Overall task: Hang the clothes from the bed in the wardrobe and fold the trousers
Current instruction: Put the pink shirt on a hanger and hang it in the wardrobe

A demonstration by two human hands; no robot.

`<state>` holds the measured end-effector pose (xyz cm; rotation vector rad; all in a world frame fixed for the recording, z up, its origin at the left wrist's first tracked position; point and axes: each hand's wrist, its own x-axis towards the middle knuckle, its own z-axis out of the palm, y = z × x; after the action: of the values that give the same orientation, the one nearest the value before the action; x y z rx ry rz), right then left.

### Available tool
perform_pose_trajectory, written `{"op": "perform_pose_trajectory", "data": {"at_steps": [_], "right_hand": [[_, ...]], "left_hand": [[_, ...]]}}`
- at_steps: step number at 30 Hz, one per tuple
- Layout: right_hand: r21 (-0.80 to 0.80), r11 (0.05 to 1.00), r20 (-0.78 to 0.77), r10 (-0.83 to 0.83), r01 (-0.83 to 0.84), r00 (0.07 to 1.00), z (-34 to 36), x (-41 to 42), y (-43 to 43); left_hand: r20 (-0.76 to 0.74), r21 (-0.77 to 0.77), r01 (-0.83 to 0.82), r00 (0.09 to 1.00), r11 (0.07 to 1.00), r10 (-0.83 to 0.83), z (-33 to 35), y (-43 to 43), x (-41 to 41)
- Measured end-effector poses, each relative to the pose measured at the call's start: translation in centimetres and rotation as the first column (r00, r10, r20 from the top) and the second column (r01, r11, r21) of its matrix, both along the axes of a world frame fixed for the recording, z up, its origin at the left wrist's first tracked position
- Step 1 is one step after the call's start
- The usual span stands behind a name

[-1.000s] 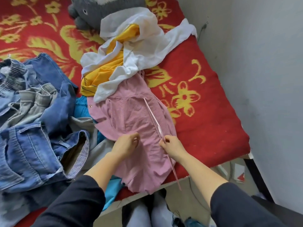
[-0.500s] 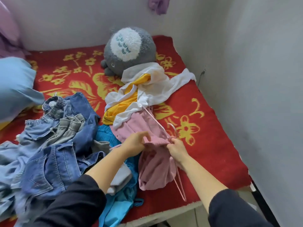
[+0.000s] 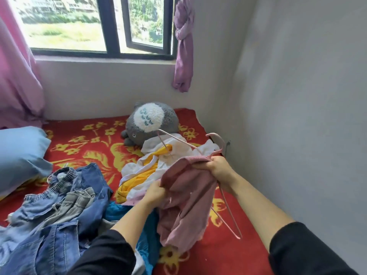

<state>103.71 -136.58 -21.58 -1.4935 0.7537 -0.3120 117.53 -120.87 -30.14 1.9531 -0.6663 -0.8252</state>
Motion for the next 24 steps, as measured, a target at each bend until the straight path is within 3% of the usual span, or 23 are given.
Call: {"op": "perform_pose_trajectory", "data": {"at_steps": [3,7,9,11,14,17,19,21,24], "right_hand": [[-0.235,0.97,-0.118,0.034,-0.061,0.992,3.4,-0.5,-2.2],[-0.496,0.867,-0.22,-0.08,-0.041,0.972,6.6,-0.5,-3.4],[-0.542,0.84,-0.143,-0.131,0.033,0.981,8.1,0.1,-3.7],[-0.537,0.826,0.003,-0.2,0.17,0.98,10.0,0.9,-4.0],[-0.504,0.75,0.262,-0.34,0.428,0.903,13.3,2.0,-4.8],[-0.471,0.69,0.398,-0.389,0.549,0.831,15.0,2.6,-5.6],[-0.517,0.715,0.3,-0.363,0.47,0.882,14.3,3.1,-5.6],[-0.513,0.78,0.171,-0.317,0.359,0.933,12.2,3.5,-5.5],[-0.364,0.902,-0.032,-0.259,0.23,0.965,8.7,3.5,-5.2]], "left_hand": [[0.063,-0.108,-0.211,0.974,0.972,0.218,4.8,-0.9,3.4],[0.303,-0.127,-0.098,0.944,0.987,0.133,12.3,-1.4,6.1],[0.283,-0.216,-0.055,0.952,0.975,0.117,16.0,-1.6,6.0],[0.153,-0.287,-0.017,0.986,0.958,0.063,20.3,-1.7,6.1],[0.072,-0.238,0.157,0.987,0.959,-0.143,26.4,-0.6,7.5],[0.18,-0.114,0.095,0.981,0.989,-0.074,28.7,0.4,9.6],[0.234,-0.049,-0.034,0.971,0.998,0.044,27.1,0.7,10.2],[0.149,-0.062,-0.123,0.98,0.99,0.131,24.6,0.6,9.8],[-0.014,-0.155,-0.237,0.971,0.959,0.238,21.9,-0.3,9.4]]}}
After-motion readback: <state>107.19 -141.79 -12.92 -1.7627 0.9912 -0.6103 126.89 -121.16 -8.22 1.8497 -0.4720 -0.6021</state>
